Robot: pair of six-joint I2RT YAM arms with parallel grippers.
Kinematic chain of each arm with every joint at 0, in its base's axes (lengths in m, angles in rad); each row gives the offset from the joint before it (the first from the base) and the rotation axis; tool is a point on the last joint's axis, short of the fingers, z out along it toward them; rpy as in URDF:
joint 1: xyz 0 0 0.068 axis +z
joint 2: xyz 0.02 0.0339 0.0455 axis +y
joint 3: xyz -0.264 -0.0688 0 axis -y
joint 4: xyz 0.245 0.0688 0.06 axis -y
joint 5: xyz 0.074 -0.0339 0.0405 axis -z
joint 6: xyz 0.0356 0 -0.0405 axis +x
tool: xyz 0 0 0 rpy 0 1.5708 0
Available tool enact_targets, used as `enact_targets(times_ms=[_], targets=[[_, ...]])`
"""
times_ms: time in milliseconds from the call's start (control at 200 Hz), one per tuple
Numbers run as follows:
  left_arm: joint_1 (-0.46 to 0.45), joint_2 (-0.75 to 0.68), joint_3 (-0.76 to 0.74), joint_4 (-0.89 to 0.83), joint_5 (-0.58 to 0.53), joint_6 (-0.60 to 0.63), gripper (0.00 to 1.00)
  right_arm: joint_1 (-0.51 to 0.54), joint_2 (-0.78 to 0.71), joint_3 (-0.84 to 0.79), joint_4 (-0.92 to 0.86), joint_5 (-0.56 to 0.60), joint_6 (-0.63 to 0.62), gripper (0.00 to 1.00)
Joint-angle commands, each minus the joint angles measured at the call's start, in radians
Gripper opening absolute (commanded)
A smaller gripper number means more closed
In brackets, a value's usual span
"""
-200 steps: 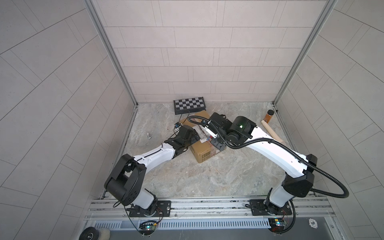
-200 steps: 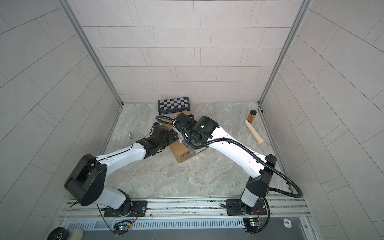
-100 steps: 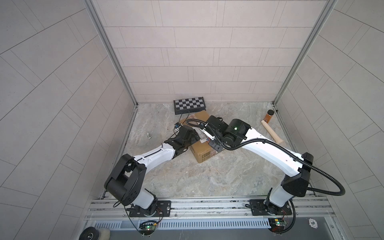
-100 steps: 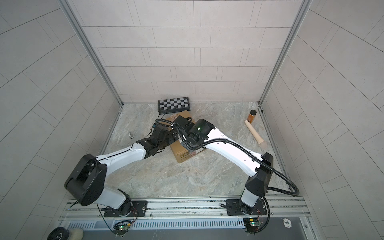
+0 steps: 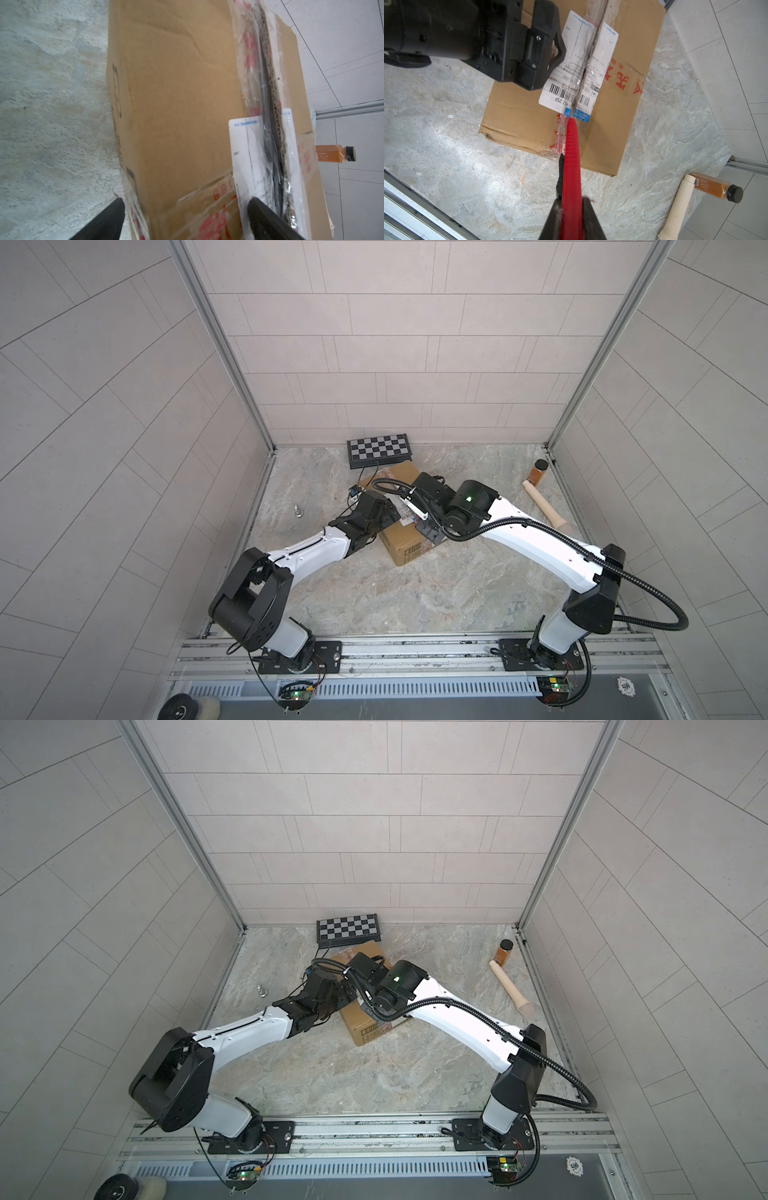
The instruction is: Unpack the express box
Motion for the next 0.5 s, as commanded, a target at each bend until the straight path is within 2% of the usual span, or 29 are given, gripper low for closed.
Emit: enact_targets(times_ms=[0,496], targets=[[0.012,0.086,-0.077,-0.280,-0.060,0.025,0.95,-0.012,-0.008,0.035,-0.087,0.021,0.001,0.00],[0.013,0.090,-0.070,-0.286,-0.060,0.025,0.95,-0.013,-0.018,0.046,-0.081,0.038,-0.001,0.00]])
